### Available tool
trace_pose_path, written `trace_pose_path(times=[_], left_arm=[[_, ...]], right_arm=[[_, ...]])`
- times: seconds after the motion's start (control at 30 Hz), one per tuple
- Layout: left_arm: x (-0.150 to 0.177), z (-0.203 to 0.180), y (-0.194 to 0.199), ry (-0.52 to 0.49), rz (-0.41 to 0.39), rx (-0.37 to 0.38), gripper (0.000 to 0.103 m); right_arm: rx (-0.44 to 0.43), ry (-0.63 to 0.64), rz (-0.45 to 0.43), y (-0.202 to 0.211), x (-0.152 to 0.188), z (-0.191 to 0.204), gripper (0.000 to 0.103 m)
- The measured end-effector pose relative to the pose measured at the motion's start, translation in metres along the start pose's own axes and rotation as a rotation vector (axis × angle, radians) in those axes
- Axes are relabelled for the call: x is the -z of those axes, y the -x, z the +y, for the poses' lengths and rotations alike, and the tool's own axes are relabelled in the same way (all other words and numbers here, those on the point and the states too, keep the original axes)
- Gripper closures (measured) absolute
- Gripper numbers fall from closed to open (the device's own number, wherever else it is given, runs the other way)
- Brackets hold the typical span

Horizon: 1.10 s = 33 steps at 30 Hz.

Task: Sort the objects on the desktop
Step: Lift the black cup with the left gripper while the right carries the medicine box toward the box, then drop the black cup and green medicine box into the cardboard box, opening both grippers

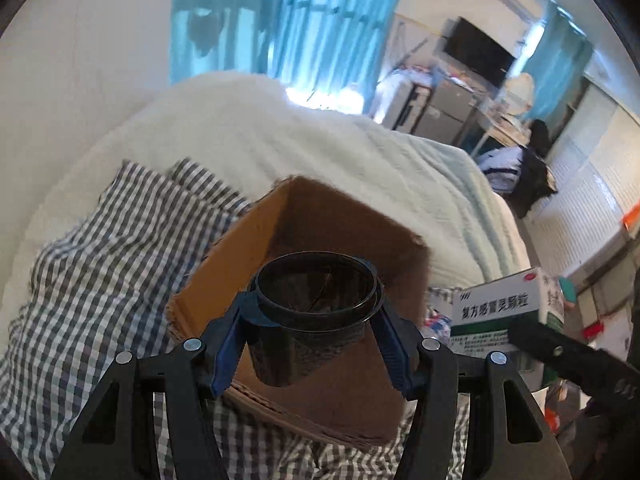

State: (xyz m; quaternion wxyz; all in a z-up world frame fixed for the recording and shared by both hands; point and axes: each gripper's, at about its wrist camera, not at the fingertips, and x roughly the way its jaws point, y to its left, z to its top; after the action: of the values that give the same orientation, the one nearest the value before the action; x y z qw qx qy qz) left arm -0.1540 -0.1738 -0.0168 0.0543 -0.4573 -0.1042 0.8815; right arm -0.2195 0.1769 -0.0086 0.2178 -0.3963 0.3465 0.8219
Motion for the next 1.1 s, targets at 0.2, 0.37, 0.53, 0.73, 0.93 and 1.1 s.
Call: trace_pose_path(times=[0.2,0.37,0.53,0.73,0.93,1.1], left_arm=[[0.000,0.019,-0.019,-0.012,0.004,-0.044,0.042],[-0.004,0.024,-0.027,-0.031,-0.006,-0.027,0.036],[-0.004,0.026,-0.030,-0.028,-0.015,-0.049,0.015],[-0.004,0.028,-0.020,0.012,-0.003,-0.021,0.014],[0.003,0.007,-0.003,-0.018,-0.024,-0.013,0.009],[0.011,-0.021,0.003,-0.069,-0.002,0.012,0.009]], right_arm=[[-0.070,-0.043,0.007,-0.038,-0.013,0.023,0.006],[-0.122,-0.089,-0.004,-0.053,-0.019,0.029,0.005],[-0.175,-0.183,-0.041,-0.052,-0.023,0.018,0.000],[-0.155,-0.196,-0.075,-0.032,-0.024,0.007,0.000],[-0.073,-0.102,-0.106,0.000,-0.021,0.001,0.000],[0.082,0.032,-0.162,0.033,-0.012,-0.013,0.000]])
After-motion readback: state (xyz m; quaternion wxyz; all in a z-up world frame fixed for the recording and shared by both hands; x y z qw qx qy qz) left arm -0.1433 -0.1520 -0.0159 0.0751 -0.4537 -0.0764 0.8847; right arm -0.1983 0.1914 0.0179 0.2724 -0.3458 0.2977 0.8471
